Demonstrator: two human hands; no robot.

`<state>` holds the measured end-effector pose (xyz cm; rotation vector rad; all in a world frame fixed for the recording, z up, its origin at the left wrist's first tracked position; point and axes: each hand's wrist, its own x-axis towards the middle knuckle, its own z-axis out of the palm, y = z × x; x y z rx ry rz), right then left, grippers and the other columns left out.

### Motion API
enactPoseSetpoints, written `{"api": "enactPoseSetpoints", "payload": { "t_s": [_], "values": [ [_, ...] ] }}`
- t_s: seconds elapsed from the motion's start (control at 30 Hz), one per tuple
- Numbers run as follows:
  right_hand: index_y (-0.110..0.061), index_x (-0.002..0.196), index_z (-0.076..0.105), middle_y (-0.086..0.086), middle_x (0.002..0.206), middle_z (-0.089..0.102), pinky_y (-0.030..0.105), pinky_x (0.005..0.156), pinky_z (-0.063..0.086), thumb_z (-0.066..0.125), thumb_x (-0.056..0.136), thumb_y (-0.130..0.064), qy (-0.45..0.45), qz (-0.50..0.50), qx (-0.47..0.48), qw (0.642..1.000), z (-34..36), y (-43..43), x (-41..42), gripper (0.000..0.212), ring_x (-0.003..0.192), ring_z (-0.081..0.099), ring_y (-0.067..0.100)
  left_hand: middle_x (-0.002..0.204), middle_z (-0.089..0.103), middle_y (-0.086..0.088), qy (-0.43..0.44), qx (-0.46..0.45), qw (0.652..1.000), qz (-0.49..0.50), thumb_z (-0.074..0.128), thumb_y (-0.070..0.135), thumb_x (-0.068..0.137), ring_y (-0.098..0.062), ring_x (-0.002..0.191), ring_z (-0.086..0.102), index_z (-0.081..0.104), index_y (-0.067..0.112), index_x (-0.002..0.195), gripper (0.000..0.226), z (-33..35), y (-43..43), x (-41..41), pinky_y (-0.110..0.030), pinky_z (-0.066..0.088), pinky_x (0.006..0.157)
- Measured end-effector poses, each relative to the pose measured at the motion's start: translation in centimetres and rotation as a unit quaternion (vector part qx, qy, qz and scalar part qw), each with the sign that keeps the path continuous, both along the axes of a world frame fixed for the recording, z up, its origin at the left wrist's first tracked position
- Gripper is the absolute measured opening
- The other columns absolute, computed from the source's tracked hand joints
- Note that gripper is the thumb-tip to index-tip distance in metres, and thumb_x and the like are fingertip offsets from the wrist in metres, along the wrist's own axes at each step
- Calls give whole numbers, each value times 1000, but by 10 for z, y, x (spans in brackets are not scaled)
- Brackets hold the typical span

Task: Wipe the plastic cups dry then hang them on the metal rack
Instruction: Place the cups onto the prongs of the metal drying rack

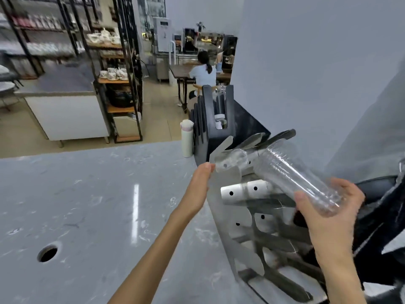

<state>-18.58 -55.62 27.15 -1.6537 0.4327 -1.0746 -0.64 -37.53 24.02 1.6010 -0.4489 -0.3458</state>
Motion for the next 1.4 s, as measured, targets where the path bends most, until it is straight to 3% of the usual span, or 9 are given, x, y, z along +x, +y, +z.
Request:
{"api": "enactPoseSetpoints", "payload": {
  "t_s": [0.1,0.17,0.27,0.4,0.53,0.73,1.07,1.27,1.4],
  "values": [
    [-52,117,41,-40,116,41,8,88,40,81,71,-42,52,22,-79,995,20,-29,33,62,111,44,-18,87,43,-11,-47,54,997,6,28,45,103,-22,81,44,44,14,82,41,-12,-33,27,-47,44,82],
    [-48,116,41,-24,119,42,15,88,38,82,73,-32,90,57,-121,987,29,-40,54,62,113,44,-14,108,54,-18,-35,103,994,-6,26,50,103,-31,103,54,56,6,99,53,-27,-49,40,-54,42,102],
    [-47,116,39,-17,116,40,14,77,39,80,71,-36,165,60,-232,957,38,-47,79,62,103,47,-7,144,44,0,-12,110,994,-3,24,62,99,-19,135,41,53,30,130,54,-46,-61,45,-43,27,117],
    [-39,123,43,-8,120,43,32,65,46,77,71,-41,237,59,-408,880,32,-48,108,63,102,52,15,142,26,6,38,62,996,45,30,61,99,-15,138,29,46,55,111,21,-60,-68,42,-43,27,118],
    [-28,126,50,2,121,52,31,68,47,82,71,-36,280,76,-516,806,21,-47,137,64,99,59,25,139,34,-1,44,58,996,45,28,51,103,-14,126,48,34,27,138,43,-66,-72,49,-45,44,108],
    [-31,122,50,-2,120,55,29,64,49,87,65,-37,314,103,-543,772,3,-45,165,68,95,64,22,135,42,8,86,36,995,30,33,46,104,-4,113,54,21,32,150,50,-67,-75,65,-17,49,71],
    [-38,130,45,-10,135,47,27,59,44,81,74,-32,363,142,-536,749,0,-30,183,67,102,64,15,131,61,2,143,13,990,11,43,45,103,-16,119,63,29,41,150,50,-82,-72,85,-50,52,102],
    [-44,124,39,-9,132,54,19,45,32,90,64,-28,383,177,-513,748,-3,-33,179,80,84,68,16,131,63,-1,156,0,988,19,48,31,103,-18,116,66,32,33,153,52,-91,-68,91,-50,53,101],
    [-37,127,42,-10,141,43,24,56,47,81,75,-35,399,161,-508,746,-3,-34,186,65,99,65,15,133,61,0,167,-5,985,31,52,31,102,-21,115,67,35,30,153,53,-92,-69,94,-51,54,99]
  ]
}}
